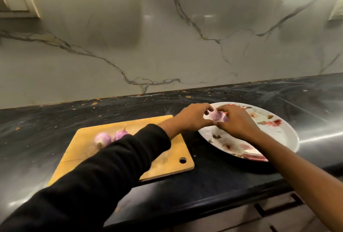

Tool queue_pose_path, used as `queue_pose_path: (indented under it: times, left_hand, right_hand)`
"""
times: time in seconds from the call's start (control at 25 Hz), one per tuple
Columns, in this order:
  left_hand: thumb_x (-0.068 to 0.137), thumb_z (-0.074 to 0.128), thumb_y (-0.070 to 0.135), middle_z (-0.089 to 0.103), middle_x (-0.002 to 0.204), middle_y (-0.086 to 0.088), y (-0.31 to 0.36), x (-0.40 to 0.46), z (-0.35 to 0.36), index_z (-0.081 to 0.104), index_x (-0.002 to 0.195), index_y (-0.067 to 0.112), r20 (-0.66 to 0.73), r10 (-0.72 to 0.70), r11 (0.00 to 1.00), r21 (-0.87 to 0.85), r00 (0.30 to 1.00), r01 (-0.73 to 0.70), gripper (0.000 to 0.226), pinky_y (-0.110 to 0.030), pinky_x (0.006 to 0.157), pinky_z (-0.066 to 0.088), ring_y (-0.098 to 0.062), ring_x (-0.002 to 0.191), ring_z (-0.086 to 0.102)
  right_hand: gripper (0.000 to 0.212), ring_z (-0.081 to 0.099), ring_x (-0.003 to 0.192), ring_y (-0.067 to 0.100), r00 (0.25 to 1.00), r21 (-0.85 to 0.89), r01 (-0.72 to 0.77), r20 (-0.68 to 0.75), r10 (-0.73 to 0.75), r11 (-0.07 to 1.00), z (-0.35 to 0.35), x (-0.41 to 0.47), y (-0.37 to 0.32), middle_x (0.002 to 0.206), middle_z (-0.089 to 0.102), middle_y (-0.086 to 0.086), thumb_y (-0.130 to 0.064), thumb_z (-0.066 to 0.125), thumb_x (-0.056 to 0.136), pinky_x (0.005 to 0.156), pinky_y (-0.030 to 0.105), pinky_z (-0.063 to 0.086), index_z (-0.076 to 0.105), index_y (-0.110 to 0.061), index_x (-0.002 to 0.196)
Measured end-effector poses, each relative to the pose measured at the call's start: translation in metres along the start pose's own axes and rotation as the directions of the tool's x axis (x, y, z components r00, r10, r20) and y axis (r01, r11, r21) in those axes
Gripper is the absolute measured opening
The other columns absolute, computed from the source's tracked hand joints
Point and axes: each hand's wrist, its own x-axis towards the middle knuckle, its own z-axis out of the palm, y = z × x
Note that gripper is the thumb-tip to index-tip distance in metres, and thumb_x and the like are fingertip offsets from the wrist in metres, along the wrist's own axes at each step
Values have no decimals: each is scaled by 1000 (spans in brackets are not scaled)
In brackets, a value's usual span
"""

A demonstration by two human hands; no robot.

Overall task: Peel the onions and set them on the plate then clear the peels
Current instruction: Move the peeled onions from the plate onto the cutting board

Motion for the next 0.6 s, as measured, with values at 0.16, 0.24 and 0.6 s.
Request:
queue_pose_path:
  times: [0.16, 0.24, 0.6]
  left_hand:
    - [88, 72, 38, 62, 129, -6, 18, 33, 28, 51, 137, 13, -7, 9, 1000, 25, 1000, -9, 58, -42, 96, 50, -24, 112, 60]
    - [88, 72, 37, 63, 127, -6, 23, 40, 40, 50, 137, 13, -9, 12, 999, 34, 1000, -12, 59, -42, 97, 49, -23, 113, 60]
    - [89, 72, 34, 63, 124, -4, 21, 43, 53, 48, 137, 17, -10, -6, 1000, -28, 1000, 5, 56, -40, 96, 50, -20, 108, 60]
  right_hand:
    - [51, 54, 119, 26, 984, -5, -97, -153, 95, 995, -9, 2, 36, 134, 58, 8, -24, 78, 84, 99, 37, 45, 62, -17, 132]
    - [55, 46, 128, 30, 981, -96, -171, -113, 160, 981, -9, 3, 55, 144, 48, 8, -35, 74, 87, 103, 44, 43, 55, -22, 138]
    - [29, 52, 91, 14, 975, 161, -119, -167, 146, 980, -4, 10, 78, 118, 65, 9, -22, 65, 96, 79, 29, 38, 63, -16, 124]
